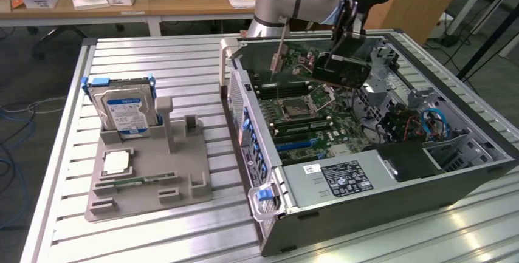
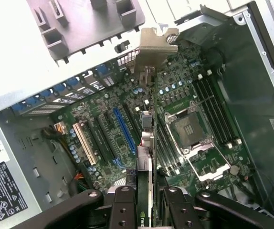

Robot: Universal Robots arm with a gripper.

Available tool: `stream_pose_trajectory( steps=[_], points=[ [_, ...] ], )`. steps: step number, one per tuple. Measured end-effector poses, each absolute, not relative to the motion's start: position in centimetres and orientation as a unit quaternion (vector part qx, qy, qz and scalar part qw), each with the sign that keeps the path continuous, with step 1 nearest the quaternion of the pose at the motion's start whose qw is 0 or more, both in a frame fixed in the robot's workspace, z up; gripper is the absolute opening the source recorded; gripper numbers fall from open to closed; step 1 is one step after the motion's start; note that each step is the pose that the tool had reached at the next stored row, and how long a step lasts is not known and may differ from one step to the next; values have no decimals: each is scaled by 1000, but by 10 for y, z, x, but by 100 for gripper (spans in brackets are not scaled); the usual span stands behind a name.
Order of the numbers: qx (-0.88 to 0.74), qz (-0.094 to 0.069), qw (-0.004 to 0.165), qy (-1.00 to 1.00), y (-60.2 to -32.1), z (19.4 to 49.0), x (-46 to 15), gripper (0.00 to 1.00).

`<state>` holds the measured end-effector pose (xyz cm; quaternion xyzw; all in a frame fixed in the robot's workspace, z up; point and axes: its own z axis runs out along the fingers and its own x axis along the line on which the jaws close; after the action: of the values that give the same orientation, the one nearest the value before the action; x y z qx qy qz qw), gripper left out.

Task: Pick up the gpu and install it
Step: 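Insert the gpu into the slot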

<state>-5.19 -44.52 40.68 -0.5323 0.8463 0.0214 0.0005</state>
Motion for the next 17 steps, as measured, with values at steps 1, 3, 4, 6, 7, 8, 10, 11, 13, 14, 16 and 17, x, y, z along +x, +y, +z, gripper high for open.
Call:
stream_pose_trajectory(
  steps=[1,3,4,6,7,8,10,11,13,14,16,17],
  points=[
    [-536,21,0,844,-445,407,-52,26],
    [-544,21,0,839,-445,407,-52,26],
    [-548,21,0,837,-445,407,-52,26],
    [-556,21,0,831,-445,407,-52,26],
    [-560,21,0,828,-445,407,-52,26],
    [-564,21,0,826,-445,407,-52,26],
    [-572,21,-1,820,-445,407,-52,26],
    [-575,21,-1,818,-445,407,-52,26],
    [-583,21,-1,812,-445,407,-52,26],
    [-587,21,-1,809,-445,407,-52,26],
    [-595,21,-1,804,-445,407,-52,26],
    [-598,21,-1,801,-445,407,-52,26]
  ],
)
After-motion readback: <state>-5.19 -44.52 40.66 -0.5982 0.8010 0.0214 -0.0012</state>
